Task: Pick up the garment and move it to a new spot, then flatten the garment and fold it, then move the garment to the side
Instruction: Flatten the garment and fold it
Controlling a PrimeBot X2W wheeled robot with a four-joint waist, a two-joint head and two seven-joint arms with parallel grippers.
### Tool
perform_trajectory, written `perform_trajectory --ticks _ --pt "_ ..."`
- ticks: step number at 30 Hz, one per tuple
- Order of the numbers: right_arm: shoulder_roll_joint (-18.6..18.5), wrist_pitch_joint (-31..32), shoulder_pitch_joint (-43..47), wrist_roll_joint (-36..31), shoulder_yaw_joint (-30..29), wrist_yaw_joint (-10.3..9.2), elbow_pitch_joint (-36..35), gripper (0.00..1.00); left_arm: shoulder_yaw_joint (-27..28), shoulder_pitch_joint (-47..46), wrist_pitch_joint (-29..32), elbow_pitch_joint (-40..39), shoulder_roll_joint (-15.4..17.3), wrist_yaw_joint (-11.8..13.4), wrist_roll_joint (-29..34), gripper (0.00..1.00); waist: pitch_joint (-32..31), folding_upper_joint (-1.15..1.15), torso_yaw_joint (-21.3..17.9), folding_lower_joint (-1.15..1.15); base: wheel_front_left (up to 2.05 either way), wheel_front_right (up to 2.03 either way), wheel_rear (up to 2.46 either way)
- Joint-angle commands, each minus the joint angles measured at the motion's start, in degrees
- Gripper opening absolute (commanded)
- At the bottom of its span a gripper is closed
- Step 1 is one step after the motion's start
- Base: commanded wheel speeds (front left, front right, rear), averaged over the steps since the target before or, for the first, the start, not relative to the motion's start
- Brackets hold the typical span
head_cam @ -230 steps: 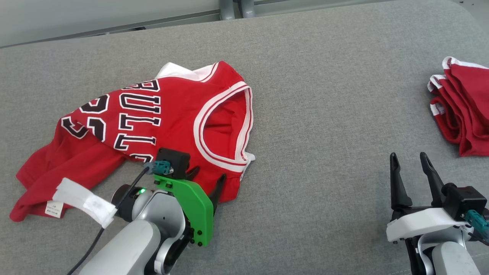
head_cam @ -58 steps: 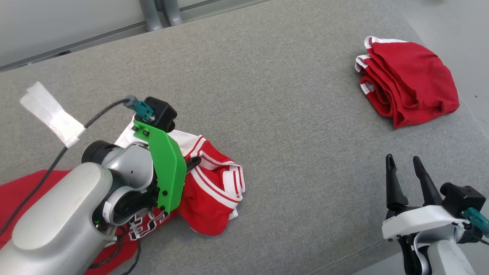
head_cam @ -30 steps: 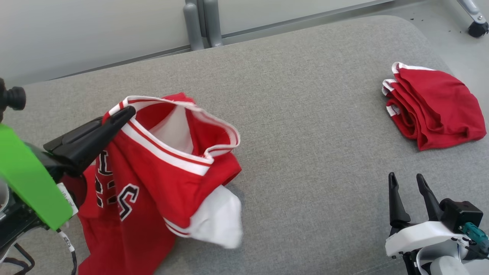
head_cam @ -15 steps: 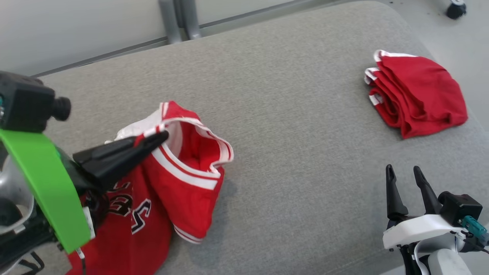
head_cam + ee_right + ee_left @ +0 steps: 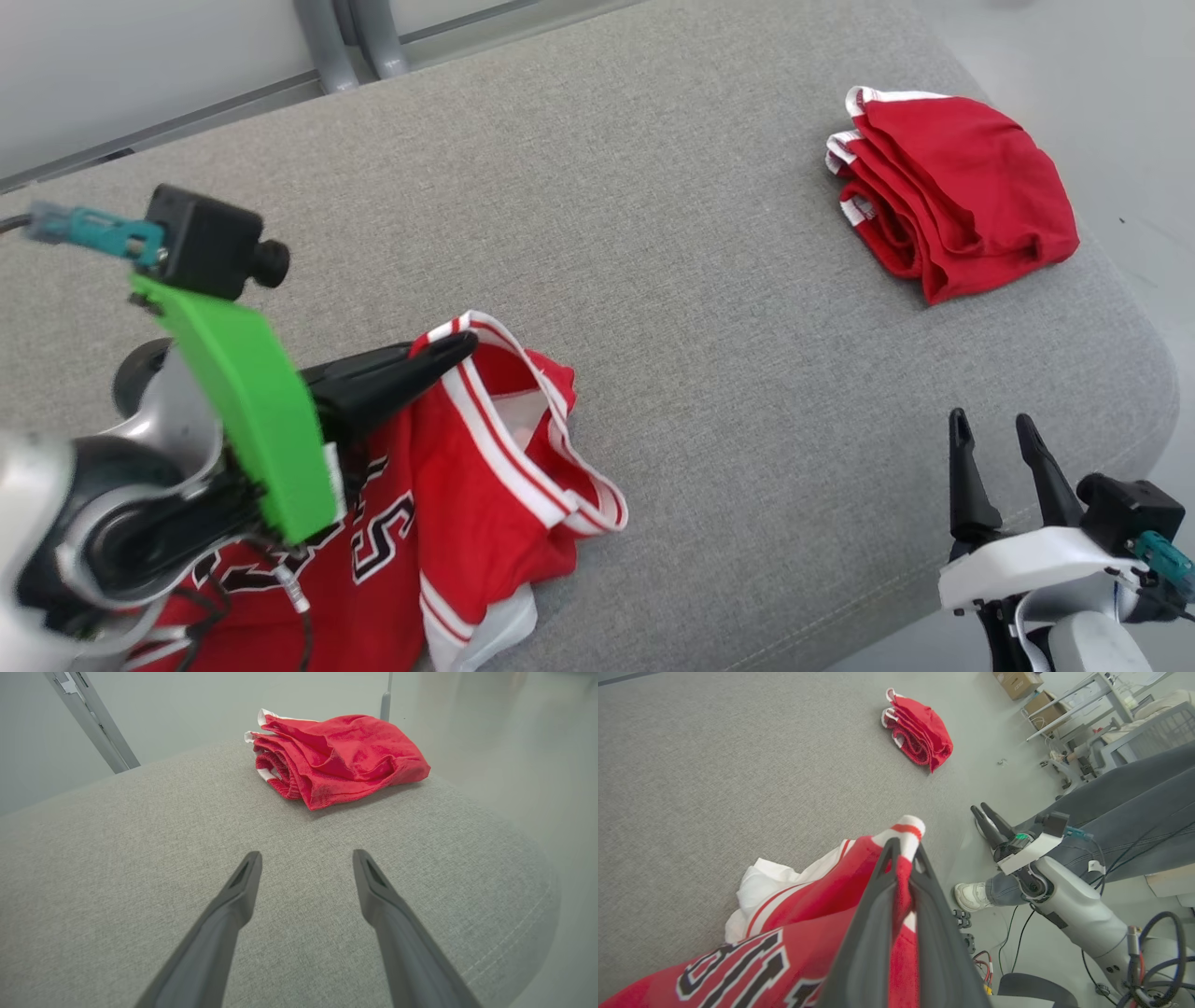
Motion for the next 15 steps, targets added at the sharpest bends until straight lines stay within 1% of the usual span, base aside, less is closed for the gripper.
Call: perform_trajectory --ticks 1,4,6,8,9,11,14,15 --pt "-0.1 -0.2 -0.9 0.7 0.3 0.00 0.0 1.00 -0.8 -1.2 -0.2 1.4 -1.0 0.4 1.1 0.00 0.7 0.69 -0.3 0.00 0.00 0.00 0.00" --pt "-0.1 -0.2 -2.3 1.3 1.6 0.00 0.0 1.00 -4.5 -5.5 -2.2 11.0 -6.8 1.3 5.9 0.00 2.0 0.69 -1.3 0.00 0.00 0.00 0.00" --pt "-0.1 -0.2 -2.7 1.6 2.1 0.00 -0.1 1.00 -6.0 -8.4 -4.1 16.5 -10.0 0.8 8.6 0.01 2.7 0.69 -1.8 0.00 0.00 0.00 0.00" --pt "-0.1 -0.2 -2.9 2.0 2.3 0.00 0.1 1.00 -6.9 -11.0 -5.9 21.6 -12.1 0.0 11.2 0.02 3.4 0.69 -2.3 0.00 0.00 0.00 0.00" --pt "-0.1 -0.2 -2.9 2.2 2.4 0.00 0.2 1.00 -7.2 -12.3 -7.1 23.9 -12.7 -0.6 12.4 0.09 3.7 0.69 -2.5 0.00 0.00 0.00 0.00" --pt "-0.1 -0.2 -2.8 2.7 2.9 0.00 0.5 1.00 -7.6 -14.5 -8.7 28.8 -13.6 -1.4 14.8 0.08 4.2 0.69 -3.1 0.00 0.00 0.00 0.00" --pt "-0.1 -0.2 -2.6 3.5 3.4 0.00 0.8 1.00 -8.8 -17.2 -10.7 34.8 -13.4 -3.5 18.2 0.11 4.7 0.69 -3.6 0.00 0.00 0.00 0.00" --pt "-0.1 -0.2 -2.6 3.5 3.5 0.00 0.8 1.00 -9.1 -17.7 -11.2 36.7 -13.2 -3.9 19.1 0.23 4.8 0.69 -3.7 0.00 0.00 0.00 0.00"
